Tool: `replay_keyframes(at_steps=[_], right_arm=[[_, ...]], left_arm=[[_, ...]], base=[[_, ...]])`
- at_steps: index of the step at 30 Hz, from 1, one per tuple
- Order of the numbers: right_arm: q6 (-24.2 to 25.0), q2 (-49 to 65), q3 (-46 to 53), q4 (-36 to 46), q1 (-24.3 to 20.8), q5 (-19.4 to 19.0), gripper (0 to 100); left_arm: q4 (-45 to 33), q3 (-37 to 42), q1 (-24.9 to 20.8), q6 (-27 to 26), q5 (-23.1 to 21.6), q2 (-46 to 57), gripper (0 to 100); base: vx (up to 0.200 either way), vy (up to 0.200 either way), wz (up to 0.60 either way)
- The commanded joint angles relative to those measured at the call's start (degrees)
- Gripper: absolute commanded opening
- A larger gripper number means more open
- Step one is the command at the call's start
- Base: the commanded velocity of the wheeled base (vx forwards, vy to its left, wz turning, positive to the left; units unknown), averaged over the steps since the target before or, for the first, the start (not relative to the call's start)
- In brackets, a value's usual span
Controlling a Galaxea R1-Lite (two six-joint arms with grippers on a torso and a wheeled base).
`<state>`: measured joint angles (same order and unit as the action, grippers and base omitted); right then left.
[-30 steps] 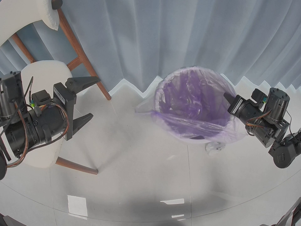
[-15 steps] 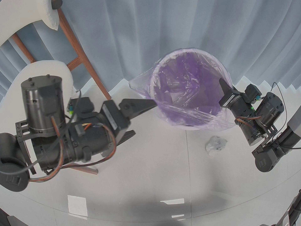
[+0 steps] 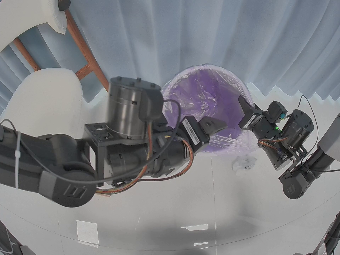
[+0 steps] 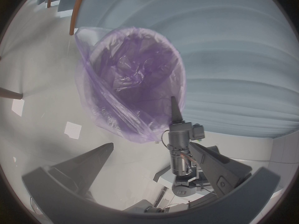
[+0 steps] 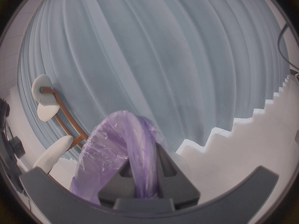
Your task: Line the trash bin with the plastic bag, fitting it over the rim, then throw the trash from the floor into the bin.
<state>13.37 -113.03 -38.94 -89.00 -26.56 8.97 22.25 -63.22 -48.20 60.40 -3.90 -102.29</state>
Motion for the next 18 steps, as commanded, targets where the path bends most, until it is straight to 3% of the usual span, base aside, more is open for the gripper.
replay_keyframes(at_steps=[1,18], right_arm=[[0.0,0.1,0.1,-0.8,-0.2,0.0,0],[0.0,1.8,1.3,-0.8,-0.5,0.0,0]], left_arm=[[-0.5,-0.7,0.1,0.2,0.1,-3.5,100],[-0.8,-7.6,3.2,3.1,0.2,-8.4,100]], base=[[0.000,0.000,0.00],[0.000,0.000,0.00]])
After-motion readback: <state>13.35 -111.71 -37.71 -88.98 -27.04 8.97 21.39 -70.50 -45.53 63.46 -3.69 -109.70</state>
